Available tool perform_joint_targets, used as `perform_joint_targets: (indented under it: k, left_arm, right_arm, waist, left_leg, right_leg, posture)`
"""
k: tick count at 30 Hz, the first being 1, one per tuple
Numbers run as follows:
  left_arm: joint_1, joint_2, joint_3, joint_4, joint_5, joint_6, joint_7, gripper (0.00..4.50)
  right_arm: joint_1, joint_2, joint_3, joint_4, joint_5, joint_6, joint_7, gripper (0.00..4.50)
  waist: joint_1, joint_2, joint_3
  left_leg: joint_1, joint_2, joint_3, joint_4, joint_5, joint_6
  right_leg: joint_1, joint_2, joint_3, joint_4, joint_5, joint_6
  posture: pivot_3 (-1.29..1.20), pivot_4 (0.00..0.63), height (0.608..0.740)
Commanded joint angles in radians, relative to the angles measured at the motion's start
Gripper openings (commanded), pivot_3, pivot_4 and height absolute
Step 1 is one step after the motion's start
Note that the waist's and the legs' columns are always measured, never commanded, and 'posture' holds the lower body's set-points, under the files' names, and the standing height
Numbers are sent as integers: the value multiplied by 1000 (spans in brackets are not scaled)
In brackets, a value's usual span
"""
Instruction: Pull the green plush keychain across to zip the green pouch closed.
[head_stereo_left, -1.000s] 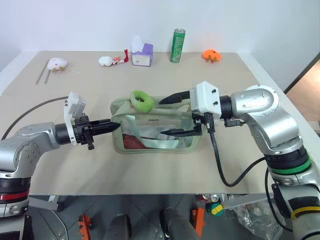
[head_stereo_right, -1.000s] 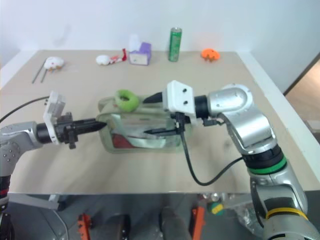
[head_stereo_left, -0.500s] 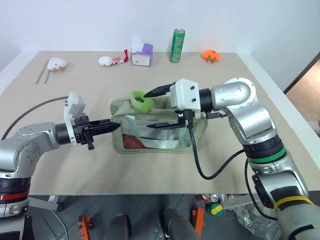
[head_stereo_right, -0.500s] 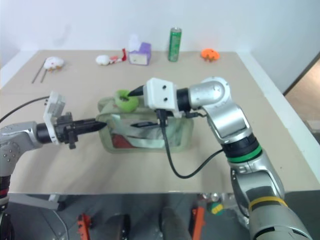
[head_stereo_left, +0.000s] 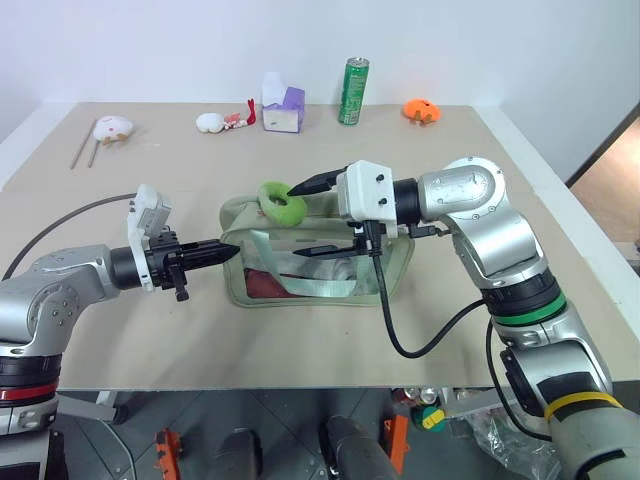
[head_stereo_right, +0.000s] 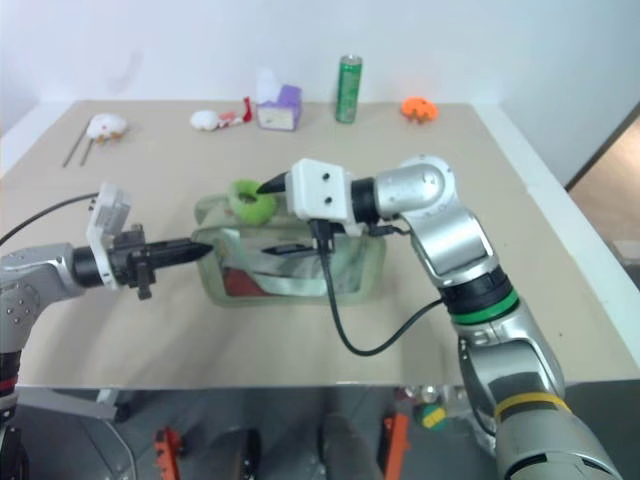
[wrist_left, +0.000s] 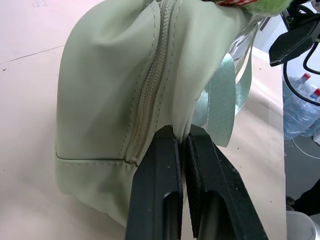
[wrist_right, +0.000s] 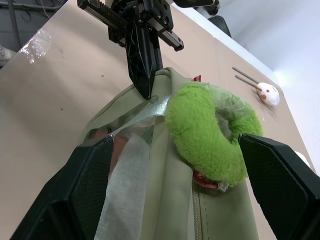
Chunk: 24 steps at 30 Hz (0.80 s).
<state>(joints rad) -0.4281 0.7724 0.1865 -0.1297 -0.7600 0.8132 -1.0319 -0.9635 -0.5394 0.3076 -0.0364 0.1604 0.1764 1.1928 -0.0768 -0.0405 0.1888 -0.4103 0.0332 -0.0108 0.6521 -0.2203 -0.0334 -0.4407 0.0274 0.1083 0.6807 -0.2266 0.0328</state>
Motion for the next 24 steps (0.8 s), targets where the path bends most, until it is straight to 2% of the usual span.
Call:
perform_joint_targets:
  k: [1, 12, 15, 24]
  left_arm:
    - [3, 14, -1, -41, 3, -10, -2, 22]
    - [-4, 13, -22, -43, 20, -18, -4, 22]
    - [-5, 12, -25, -42, 21, -20, -5, 0]
    - [-7, 8, -28, -38, 24, -23, 1, 0]
  right_arm:
    - [-39, 6, -29, -11, 4, -2, -7, 4139]
    - [-79, 37, -35, -20, 13, 46, -31, 4139]
    - [-81, 40, -31, -18, 5, 44, -34, 3288]
    - [-77, 40, -32, -20, 9, 52, -26, 210]
  waist:
    - [0, 0, 0]
    - [0, 0, 0]
    - [0, 0, 0]
    - [0, 0, 0]
  left_leg:
    - [0, 0, 0, 0, 0, 0]
    - [0, 0, -1, 0, 0, 0]
    - [0, 0, -1, 0, 0, 0]
    - [0, 0, -1, 0, 0, 0]
  right_leg:
    - [0, 0, 0, 0, 0, 0]
    - [0, 0, 0, 0, 0, 0]
    - [0, 0, 0, 0, 0, 0]
    - [0, 0, -1, 0, 0, 0]
  posture:
    - [0, 150, 740]
    - [0, 150, 740]
    - [0, 150, 740]
    - [0, 150, 740]
